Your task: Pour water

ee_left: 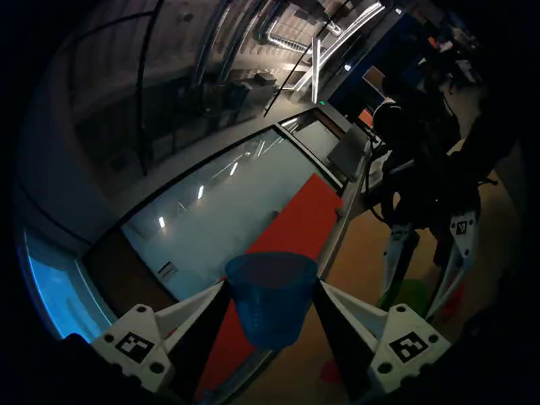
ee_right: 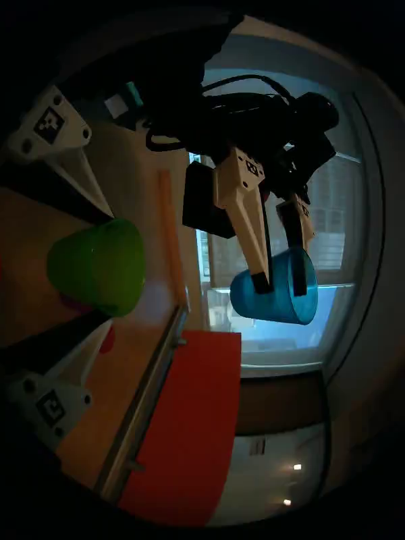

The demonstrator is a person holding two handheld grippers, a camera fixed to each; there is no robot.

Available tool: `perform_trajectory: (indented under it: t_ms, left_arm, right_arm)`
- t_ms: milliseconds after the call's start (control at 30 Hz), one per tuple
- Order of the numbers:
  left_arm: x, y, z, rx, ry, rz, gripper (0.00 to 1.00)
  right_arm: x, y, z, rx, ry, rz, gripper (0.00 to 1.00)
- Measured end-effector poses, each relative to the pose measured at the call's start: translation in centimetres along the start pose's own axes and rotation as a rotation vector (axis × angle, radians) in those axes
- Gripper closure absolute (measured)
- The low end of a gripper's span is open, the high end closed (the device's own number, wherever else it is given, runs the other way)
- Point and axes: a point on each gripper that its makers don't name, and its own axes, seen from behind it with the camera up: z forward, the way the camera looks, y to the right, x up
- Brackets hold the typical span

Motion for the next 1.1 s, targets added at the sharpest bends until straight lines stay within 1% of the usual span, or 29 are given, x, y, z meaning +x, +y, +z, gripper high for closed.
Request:
perform_trajectory:
  t_ms: [267,667,967,1100]
  left_arm:
    - [0.27,0.14,-0.05,0.005,0.004,0.023,0.16]
    - [0.59,0.48,0.08,0.012,0.021,0.091,0.16]
    - [0.36,0.18,0.45,0.029,0.021,0.138,0.16]
    - [0.31,-0.01,0.57,0.035,0.022,0.17,0.16]
  right_arm:
    - [0.04,0.21,-0.02,-0.004,0.003,0.001,0.1]
    - [0.11,0.21,-0.07,-0.005,0.005,0.002,0.1]
    - [0.17,0.2,-0.17,-0.005,0.008,0.001,0.1]
    - [0.08,0.27,-0.25,-0.007,0.008,0.002,0.1]
